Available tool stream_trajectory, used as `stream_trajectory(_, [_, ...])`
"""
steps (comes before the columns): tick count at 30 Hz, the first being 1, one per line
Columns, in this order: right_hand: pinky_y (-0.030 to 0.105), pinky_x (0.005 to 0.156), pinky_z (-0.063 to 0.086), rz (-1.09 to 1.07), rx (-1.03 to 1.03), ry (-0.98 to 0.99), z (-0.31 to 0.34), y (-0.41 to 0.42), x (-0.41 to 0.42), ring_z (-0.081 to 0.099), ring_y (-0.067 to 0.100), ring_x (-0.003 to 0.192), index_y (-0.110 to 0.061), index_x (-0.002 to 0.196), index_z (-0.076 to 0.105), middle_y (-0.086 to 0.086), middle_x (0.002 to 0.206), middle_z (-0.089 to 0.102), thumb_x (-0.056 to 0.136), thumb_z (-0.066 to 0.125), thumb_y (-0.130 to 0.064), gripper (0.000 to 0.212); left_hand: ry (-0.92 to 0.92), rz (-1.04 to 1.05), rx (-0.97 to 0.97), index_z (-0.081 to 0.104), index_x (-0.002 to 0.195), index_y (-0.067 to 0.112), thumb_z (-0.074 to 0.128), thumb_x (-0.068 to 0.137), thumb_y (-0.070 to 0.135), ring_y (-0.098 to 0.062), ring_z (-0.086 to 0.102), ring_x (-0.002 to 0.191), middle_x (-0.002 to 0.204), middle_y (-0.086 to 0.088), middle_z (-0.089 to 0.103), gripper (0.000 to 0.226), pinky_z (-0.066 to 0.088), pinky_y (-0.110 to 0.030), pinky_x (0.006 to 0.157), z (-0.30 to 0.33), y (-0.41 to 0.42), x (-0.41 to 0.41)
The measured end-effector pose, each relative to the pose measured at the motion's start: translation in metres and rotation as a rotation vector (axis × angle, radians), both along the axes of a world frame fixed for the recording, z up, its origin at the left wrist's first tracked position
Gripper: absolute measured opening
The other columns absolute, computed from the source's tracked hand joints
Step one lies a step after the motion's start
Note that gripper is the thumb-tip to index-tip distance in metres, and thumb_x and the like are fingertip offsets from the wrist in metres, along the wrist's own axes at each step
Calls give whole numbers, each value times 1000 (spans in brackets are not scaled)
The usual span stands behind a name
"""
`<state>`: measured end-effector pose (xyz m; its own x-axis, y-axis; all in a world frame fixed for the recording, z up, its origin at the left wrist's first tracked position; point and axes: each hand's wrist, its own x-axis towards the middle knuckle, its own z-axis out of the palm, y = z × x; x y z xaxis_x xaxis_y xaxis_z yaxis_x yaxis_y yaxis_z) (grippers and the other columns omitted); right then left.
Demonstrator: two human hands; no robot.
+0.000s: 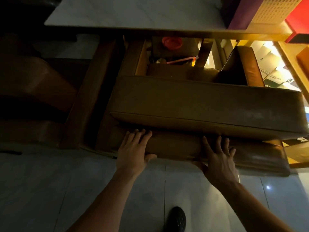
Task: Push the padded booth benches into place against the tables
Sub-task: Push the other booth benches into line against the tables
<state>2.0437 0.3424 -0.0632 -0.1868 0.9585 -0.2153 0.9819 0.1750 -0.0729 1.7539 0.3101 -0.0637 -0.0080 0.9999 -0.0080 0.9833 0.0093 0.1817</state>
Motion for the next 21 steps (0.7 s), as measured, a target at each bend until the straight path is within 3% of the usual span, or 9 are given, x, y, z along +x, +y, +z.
stream_trajectory(7, [70, 109, 19, 18, -18, 40, 6, -10, 9, 7, 53, 144, -27, 155, 20, 26, 159, 13, 80, 36, -71, 89, -7, 16, 12, 41, 144, 30, 61, 77, 70, -23, 39, 137, 145, 1, 50, 80, 29, -42, 116, 2, -15, 4])
stream_trajectory(10, [69, 110, 13, 21, -24, 72, 2, -17, 12, -1, 48, 145, -30, 156, 17, 24, 161, 10, 80, 36, -72, 89, -3, 0, 7, 41, 145, 30, 57, 79, 72, -23, 39, 138, 146, 1, 49, 80, 31, -44, 115, 0, -23, 3])
stream_trajectory(17, [74, 108, 19, 0, -40, 72, -8, -18, 12, -2, 50, 145, -32, 155, 16, 22, 161, 7, 80, 38, -69, 87, -19, -40, -4, 38, 148, 32, 45, 81, 76, -22, 36, 141, 150, 5, 45, 80, 32, -43, 113, -11, -22, -7])
stream_trajectory(21, [73, 108, 18, -8, -49, 68, -7, -14, 12, -4, 49, 145, -33, 155, 14, 21, 161, 6, 79, 36, -70, 87, -22, -46, -9, 40, 147, 32, 54, 78, 75, -22, 37, 140, 148, 6, 47, 82, 36, -43, 110, -10, -17, -8])
